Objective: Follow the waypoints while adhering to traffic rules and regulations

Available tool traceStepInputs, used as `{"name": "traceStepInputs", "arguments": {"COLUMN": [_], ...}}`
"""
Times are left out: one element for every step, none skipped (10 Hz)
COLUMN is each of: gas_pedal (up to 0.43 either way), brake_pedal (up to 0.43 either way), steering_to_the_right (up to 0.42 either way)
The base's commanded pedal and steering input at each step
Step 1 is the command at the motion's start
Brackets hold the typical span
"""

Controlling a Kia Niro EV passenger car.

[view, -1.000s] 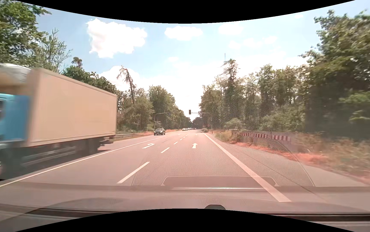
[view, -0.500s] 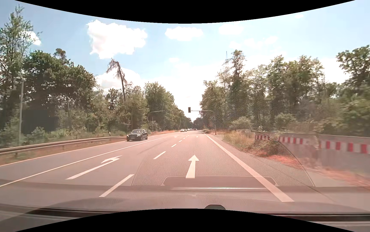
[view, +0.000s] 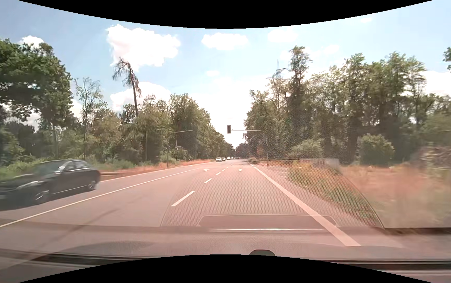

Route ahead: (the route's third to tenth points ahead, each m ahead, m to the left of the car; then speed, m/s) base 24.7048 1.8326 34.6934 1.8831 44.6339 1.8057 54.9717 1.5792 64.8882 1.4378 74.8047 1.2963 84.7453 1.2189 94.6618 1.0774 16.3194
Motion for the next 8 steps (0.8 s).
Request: {"name": "traceStepInputs", "arguments": {"gas_pedal": [0.059, 0.059, 0.059, 0.059, 0.059, 0.059, 0.059, 0.059], "brake_pedal": [0.0, 0.0, 0.0, 0.0, 0.0, 0.0, 0.0, 0.0], "steering_to_the_right": [-0.002, -0.002, -0.002, -0.002, -0.003, -0.003, -0.004, -0.004]}}
